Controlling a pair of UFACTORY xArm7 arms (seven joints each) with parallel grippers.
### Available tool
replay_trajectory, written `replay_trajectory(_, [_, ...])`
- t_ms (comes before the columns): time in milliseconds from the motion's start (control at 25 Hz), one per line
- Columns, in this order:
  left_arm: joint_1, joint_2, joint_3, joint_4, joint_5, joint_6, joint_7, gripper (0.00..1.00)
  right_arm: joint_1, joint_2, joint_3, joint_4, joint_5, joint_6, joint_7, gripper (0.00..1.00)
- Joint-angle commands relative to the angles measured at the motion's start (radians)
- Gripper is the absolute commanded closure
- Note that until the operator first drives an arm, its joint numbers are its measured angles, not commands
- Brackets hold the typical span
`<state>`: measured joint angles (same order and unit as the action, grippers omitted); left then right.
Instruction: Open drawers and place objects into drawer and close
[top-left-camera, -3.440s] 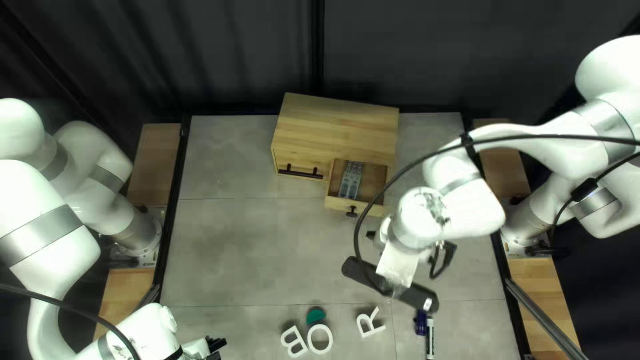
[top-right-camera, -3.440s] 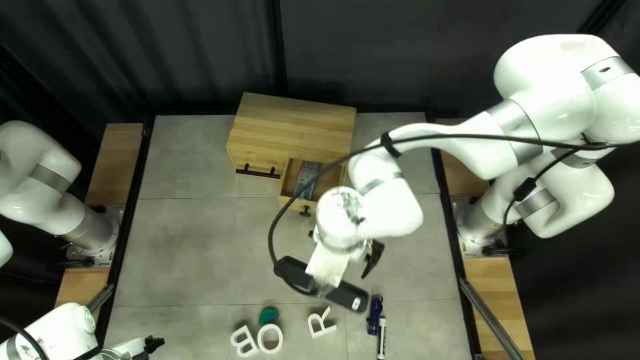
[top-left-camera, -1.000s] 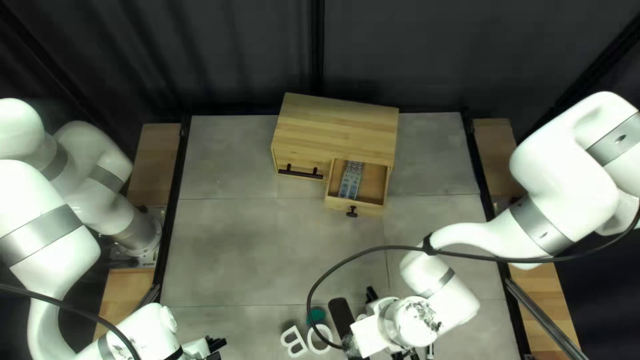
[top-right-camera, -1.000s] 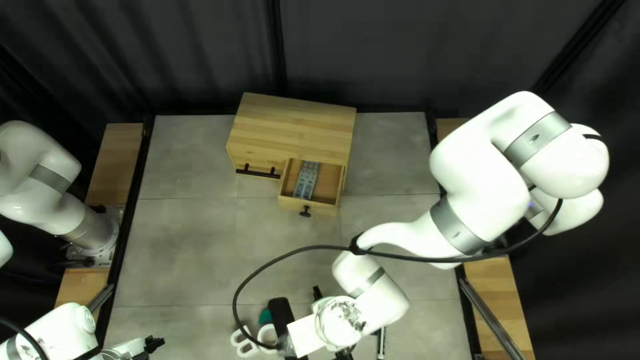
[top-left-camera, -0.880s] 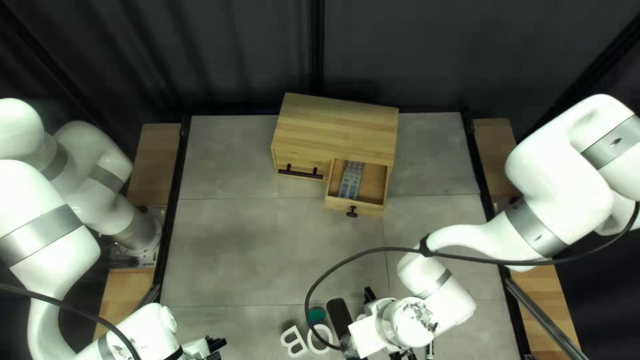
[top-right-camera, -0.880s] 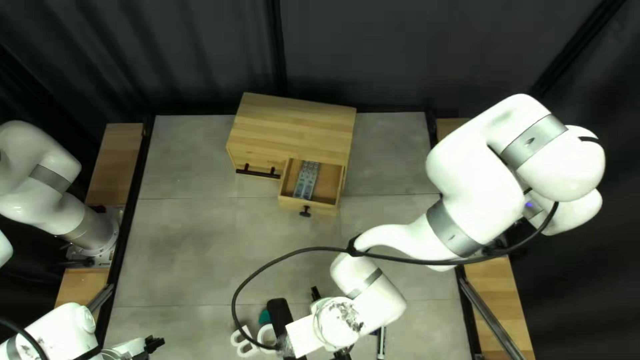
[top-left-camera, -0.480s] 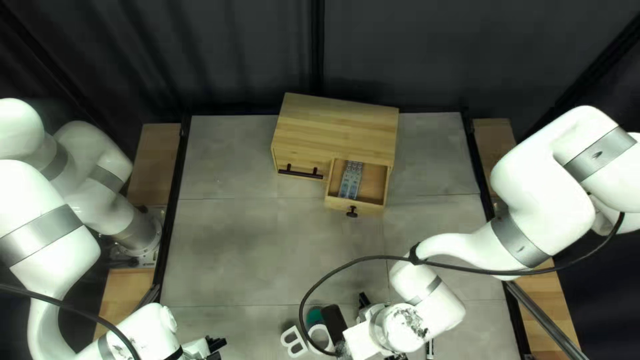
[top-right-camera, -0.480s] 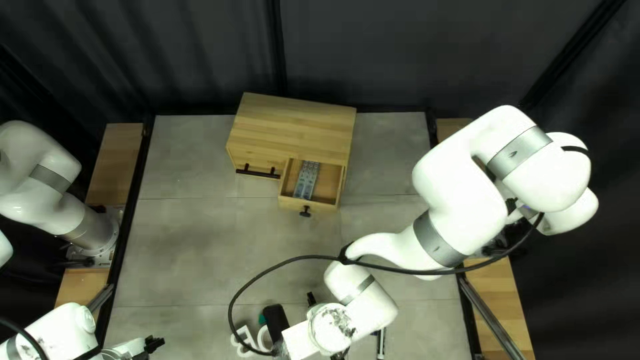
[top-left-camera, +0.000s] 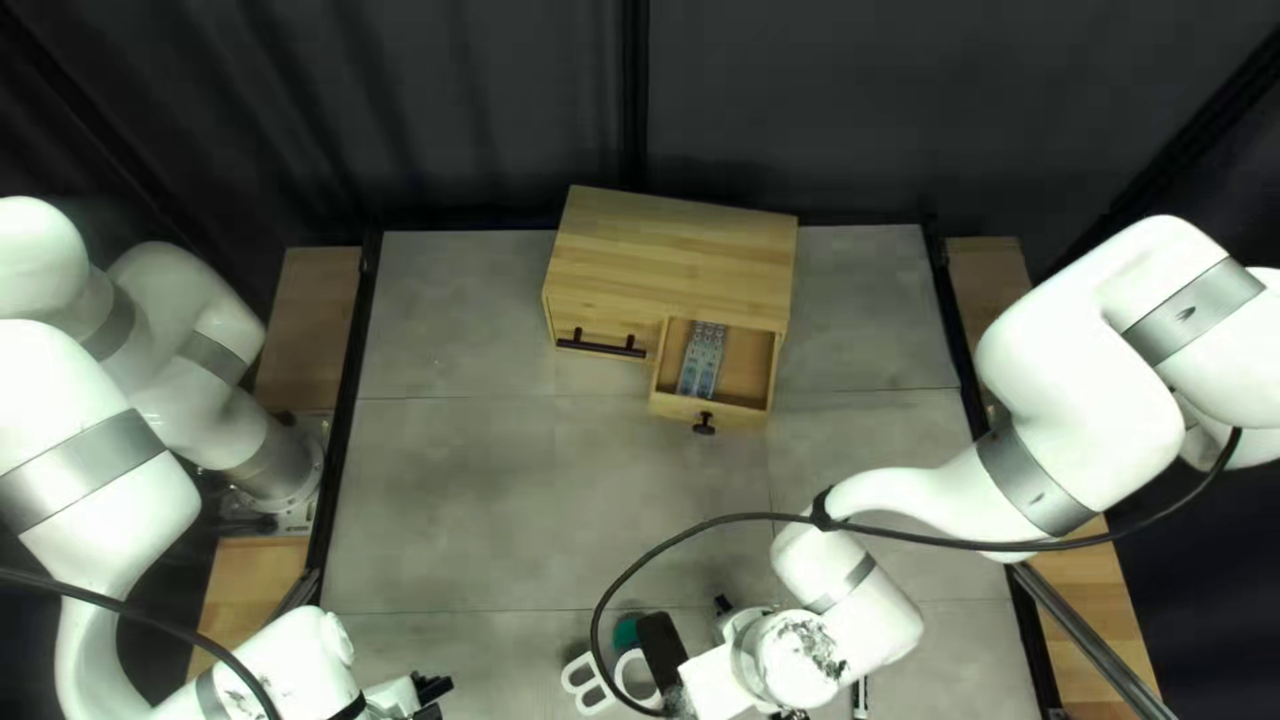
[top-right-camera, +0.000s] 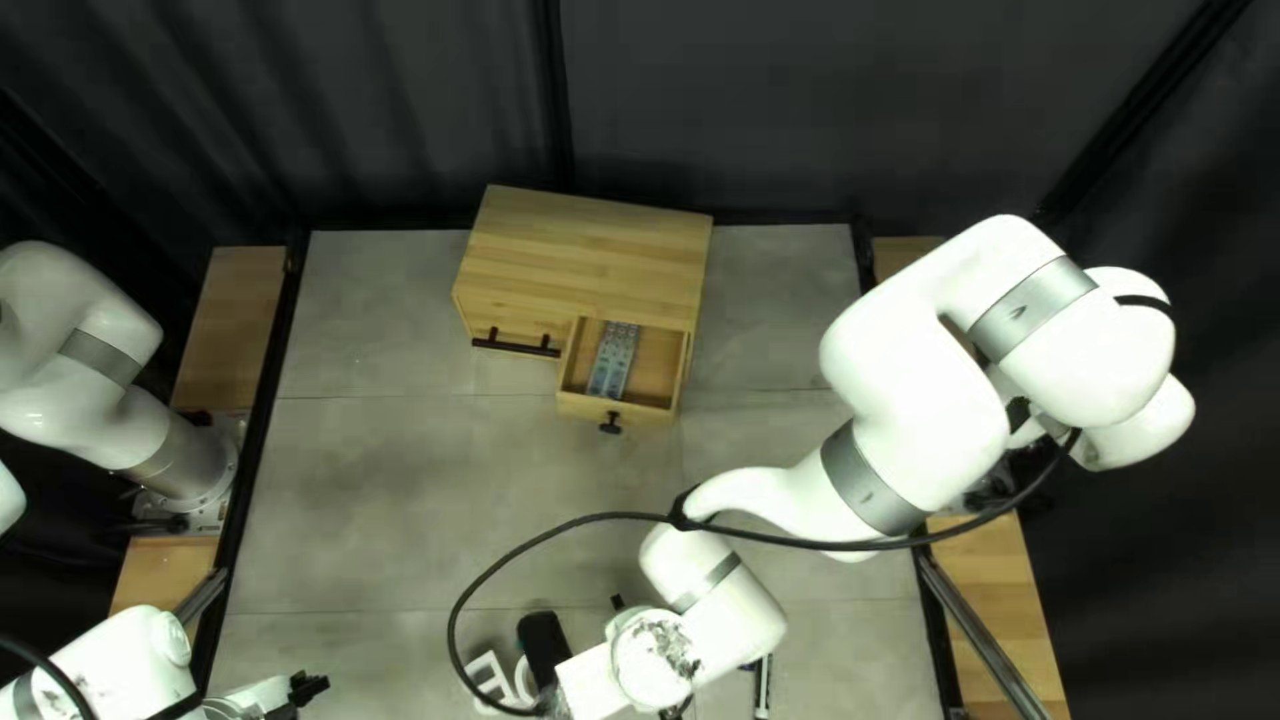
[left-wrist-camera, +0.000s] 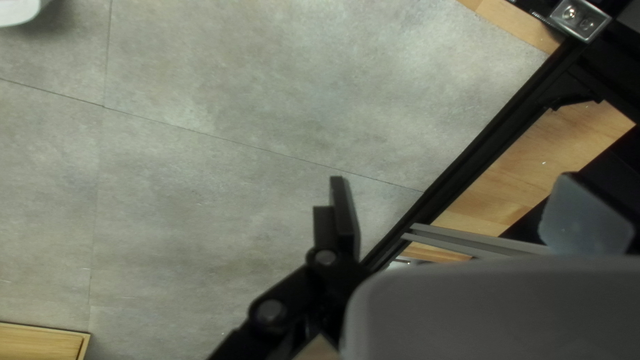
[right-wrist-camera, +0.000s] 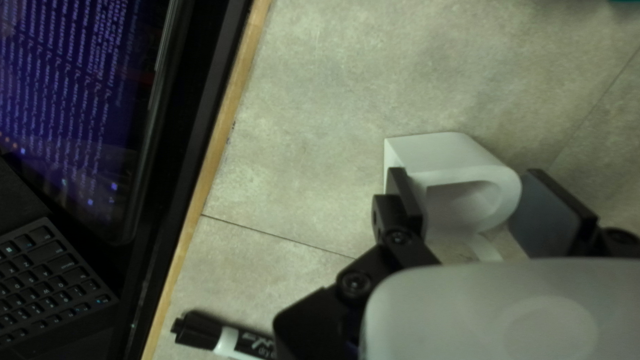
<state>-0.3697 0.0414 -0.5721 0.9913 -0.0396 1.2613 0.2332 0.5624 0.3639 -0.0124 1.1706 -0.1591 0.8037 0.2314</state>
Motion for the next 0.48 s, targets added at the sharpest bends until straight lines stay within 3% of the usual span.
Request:
replay_trajectory(40, [0.000,0.000,0.000,0.000,0.000,0.000,0.000,0.00,-0.007,-0.132,-0.003,-0.073,-0.031,0.056,-0.067,1.00])
replay_trajectory(280, [0.000,0.000,0.000,0.000,0.000,0.000,0.000,0.00,-0.035,-0.348,-0.027,-0.144,-0.048,0.207,-0.384,1.00])
replay_trajectory(480, [0.000,0.000,0.000,0.000,0.000,0.000,0.000,0.00,-0.071,-0.428,-0.078,-0.088,-0.065,0.365,-0.628,1.00])
